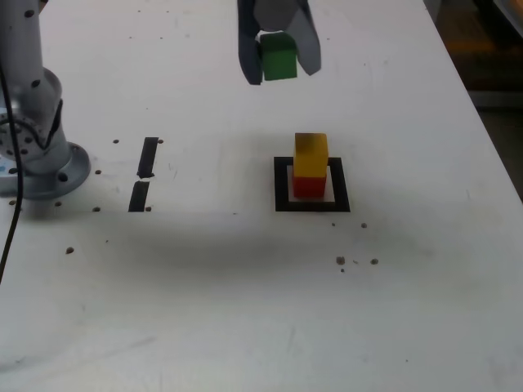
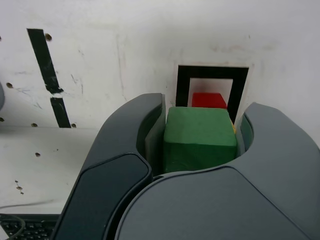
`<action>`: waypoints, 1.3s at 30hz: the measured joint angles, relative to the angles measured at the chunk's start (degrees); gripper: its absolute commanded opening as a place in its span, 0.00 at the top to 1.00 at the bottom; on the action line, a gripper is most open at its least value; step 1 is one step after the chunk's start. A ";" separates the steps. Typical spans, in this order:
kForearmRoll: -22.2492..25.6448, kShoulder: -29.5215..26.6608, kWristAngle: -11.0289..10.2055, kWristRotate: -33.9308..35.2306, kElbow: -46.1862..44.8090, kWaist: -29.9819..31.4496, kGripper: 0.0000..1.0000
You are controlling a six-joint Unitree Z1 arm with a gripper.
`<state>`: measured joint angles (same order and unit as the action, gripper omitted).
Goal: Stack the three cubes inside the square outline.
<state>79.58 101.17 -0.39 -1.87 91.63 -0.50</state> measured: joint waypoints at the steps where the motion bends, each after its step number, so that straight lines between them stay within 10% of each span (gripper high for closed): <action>1: 0.19 0.36 0.00 0.44 0.39 0.81 0.79; 39: -2.53 10.92 -3.35 8.17 3.85 12.43 0.74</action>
<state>77.05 112.09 -3.73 6.30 95.48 11.92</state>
